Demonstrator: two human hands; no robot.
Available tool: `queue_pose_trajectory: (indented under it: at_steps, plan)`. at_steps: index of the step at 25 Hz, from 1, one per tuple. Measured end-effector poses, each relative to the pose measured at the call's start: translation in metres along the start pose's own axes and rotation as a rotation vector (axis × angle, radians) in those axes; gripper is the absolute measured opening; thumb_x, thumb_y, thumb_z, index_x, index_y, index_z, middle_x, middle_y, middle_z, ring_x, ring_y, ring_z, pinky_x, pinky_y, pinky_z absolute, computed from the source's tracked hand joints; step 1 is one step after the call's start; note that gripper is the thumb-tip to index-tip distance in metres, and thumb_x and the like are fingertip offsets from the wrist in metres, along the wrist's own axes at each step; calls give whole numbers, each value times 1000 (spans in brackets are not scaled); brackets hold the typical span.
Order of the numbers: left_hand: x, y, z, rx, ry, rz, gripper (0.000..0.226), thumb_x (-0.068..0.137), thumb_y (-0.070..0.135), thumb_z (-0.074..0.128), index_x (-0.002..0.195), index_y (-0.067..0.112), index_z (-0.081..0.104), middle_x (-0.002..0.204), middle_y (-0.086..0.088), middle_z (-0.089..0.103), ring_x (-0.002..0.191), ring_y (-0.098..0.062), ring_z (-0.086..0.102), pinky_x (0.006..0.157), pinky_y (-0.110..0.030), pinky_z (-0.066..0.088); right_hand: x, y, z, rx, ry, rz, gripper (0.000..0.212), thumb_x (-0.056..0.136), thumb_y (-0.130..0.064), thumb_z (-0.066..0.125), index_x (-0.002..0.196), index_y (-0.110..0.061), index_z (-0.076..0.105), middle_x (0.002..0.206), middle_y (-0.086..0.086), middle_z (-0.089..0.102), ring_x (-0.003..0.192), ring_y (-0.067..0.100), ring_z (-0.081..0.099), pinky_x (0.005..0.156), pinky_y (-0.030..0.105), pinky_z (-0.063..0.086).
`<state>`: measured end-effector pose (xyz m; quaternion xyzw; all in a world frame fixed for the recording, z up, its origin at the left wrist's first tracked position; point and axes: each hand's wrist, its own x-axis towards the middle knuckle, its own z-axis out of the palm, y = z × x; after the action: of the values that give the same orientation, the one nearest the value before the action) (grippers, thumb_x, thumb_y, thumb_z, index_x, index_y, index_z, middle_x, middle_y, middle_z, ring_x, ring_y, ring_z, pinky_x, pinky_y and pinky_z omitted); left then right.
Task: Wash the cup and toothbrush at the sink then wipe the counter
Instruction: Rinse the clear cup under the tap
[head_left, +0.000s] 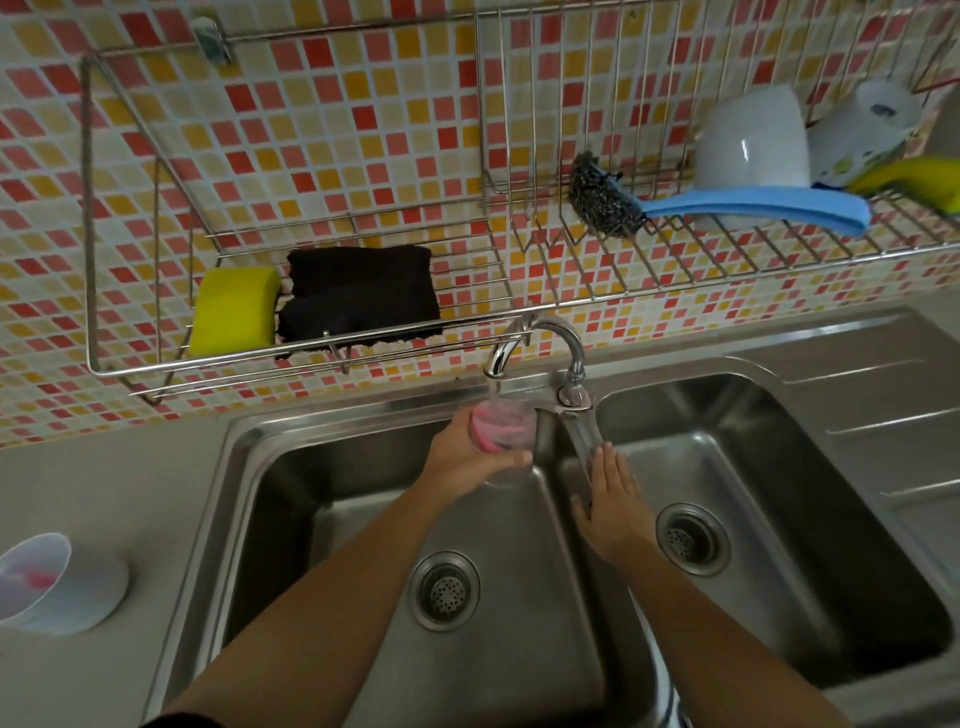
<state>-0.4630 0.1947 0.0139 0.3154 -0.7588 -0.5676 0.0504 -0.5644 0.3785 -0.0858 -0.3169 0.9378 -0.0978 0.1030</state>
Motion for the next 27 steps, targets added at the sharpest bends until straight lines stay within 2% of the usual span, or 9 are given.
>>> queue_pose_trajectory:
  at_steps: [5, 8, 12, 15, 17, 19, 22, 24, 27]
  plan:
    - [0, -19, -2, 178, -231, -71, 58, 57, 40, 85, 111, 37, 64, 107, 11, 68, 102, -9, 63, 85, -23, 50, -5, 7, 6, -1, -38, -10, 76, 95, -41, 35, 147, -5, -8, 156, 13, -13, 144, 26, -12, 117, 37, 2]
    - [-1, -20, -11, 170, -144, -65, 47, 61, 28, 85, 101, 39, 64, 99, 14, 66, 94, -4, 62, 81, -20, 52, -5, 7, 6, -5, -43, -22, 75, 96, -40, 34, 147, -4, -9, 156, 13, -13, 144, 26, -13, 117, 37, 1]
    - [4, -6, -15, 156, -100, 36, 68, 58, 23, 87, 117, 28, 55, 110, 11, 63, 98, -5, 59, 80, -19, 48, -5, 9, 8, -1, -39, -31, 75, 96, -40, 34, 147, -5, -9, 156, 13, -13, 144, 25, -13, 116, 35, -1]
    - [7, -2, -16, 177, -50, 111, 78, 55, 24, 89, 121, 28, 48, 112, 9, 58, 102, -10, 56, 75, -15, 43, -4, 10, 9, 3, -43, -41, 76, 96, -40, 34, 146, -5, -10, 156, 13, -14, 144, 25, -14, 115, 34, -3]
    - [9, -1, -16, 184, -3, 123, 84, 52, 28, 91, 124, 28, 47, 115, 8, 57, 103, -11, 54, 79, -19, 43, -4, 11, 10, 4, -37, -43, 76, 96, -40, 35, 146, -5, -10, 156, 12, -14, 144, 25, -14, 114, 34, -4]
    - [11, -2, -16, 182, -37, 130, 87, 51, 30, 91, 127, 26, 48, 120, 7, 57, 108, -13, 54, 86, -25, 44, -3, 12, 11, 12, -36, -41, 76, 96, -40, 35, 146, -5, -11, 156, 12, -15, 144, 25, -15, 114, 34, -4]
    - [10, -2, -17, 211, -106, 140, 77, 56, 26, 89, 124, 26, 52, 118, 9, 59, 107, -11, 57, 85, -19, 45, -2, 14, 12, 36, -45, -58, 77, 96, -40, 36, 146, -5, -9, 156, 12, -14, 144, 24, -14, 115, 34, -2]
    - [9, -4, -20, 191, -123, 130, 73, 57, 24, 88, 121, 27, 54, 114, 10, 61, 104, -9, 58, 81, -17, 46, 0, 15, 11, 212, -26, -32, 72, 96, -35, 41, 148, -4, 1, 158, 12, -3, 145, 24, -2, 117, 35, 5]
    - [11, -8, -23, 168, -202, 99, 70, 56, 27, 88, 118, 30, 56, 117, 10, 63, 108, -10, 60, 90, -28, 51, 11, 17, -2, 539, 169, 87, 55, 96, -18, 44, 144, -3, 24, 152, 16, 28, 140, 28, 25, 115, 37, 21]
